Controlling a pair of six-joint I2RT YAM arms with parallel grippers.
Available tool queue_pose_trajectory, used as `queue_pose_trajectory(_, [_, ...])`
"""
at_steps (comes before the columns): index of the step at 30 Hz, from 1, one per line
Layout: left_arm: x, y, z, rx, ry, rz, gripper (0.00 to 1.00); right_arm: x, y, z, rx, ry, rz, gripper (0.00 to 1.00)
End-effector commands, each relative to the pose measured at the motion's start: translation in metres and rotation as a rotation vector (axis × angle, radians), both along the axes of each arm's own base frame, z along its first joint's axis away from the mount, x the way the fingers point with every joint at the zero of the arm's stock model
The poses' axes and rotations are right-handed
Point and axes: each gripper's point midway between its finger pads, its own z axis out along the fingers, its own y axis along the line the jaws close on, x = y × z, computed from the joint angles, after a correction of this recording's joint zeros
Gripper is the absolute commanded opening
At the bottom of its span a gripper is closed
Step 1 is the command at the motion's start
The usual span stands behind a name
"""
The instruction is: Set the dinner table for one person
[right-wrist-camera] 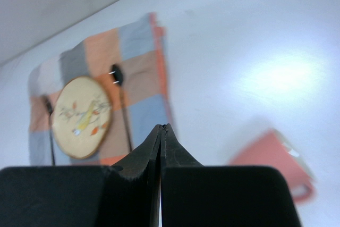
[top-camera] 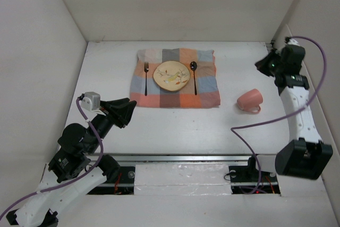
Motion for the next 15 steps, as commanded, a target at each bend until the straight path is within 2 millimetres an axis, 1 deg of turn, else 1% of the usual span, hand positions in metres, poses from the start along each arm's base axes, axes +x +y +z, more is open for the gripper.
queue_pose_trajectory(1, [-0.004,0.002,0.017,-0.043,-0.062,-0.01,0.35,-0.027,-0.049,-0.031,0.038,-0.011,-0.158,0.0])
queue_pose_trajectory(2, [-0.005,0.002,0.017,-0.044,-0.061,-0.009,0.35,-0.035,-0.055,-0.037,0.066,-0.009,-0.169,0.07])
queue_pose_trajectory(3, [-0.004,0.003,0.017,-0.043,-0.061,-0.005,0.35,-0.044,-0.073,-0.048,0.081,-0.002,-0.218,0.21])
queue_pose_trajectory(4, [-0.004,0.002,0.016,-0.041,-0.061,-0.007,0.35,-0.045,-0.08,-0.052,0.086,-0.008,-0.232,0.21])
queue_pose_trajectory(5, [-0.004,0.002,0.016,-0.04,-0.058,-0.007,0.35,-0.047,-0.081,-0.056,0.119,-0.006,-0.223,0.4])
queue_pose_trajectory(6, [-0.003,0.001,0.014,-0.037,-0.053,-0.009,0.35,-0.045,-0.083,-0.061,0.147,-0.009,-0.211,0.51])
queue_pose_trajectory(8, [-0.003,0.0,0.014,-0.036,-0.052,-0.01,0.35,-0.043,-0.086,-0.068,0.175,-0.006,-0.182,0.66])
queue_pose_trajectory(9, [-0.003,0.0,0.014,-0.036,-0.052,-0.01,0.35,-0.04,-0.087,-0.072,0.175,-0.002,-0.181,0.69])
queue_pose_trajectory(10, [-0.003,0.0,0.014,-0.036,-0.052,-0.01,0.35,-0.036,-0.088,-0.086,0.183,0.033,-0.179,0.71])
queue_pose_trajectory(11, [-0.003,0.0,0.014,-0.035,-0.053,-0.009,0.35,-0.033,-0.087,-0.089,0.18,0.039,-0.154,0.72])
queue_pose_trajectory(13, [-0.002,0.001,0.014,-0.035,-0.05,-0.004,0.35,-0.03,-0.098,-0.103,0.164,0.066,-0.178,0.73])
queue_pose_trajectory(14, [-0.002,0.001,0.013,-0.034,-0.049,-0.006,0.35,-0.033,-0.106,-0.113,0.165,0.077,-0.207,0.73])
queue_pose_trajectory(15, [-0.002,0.0,0.013,-0.033,-0.048,-0.009,0.35,-0.031,-0.116,-0.113,0.162,0.053,-0.222,0.74])
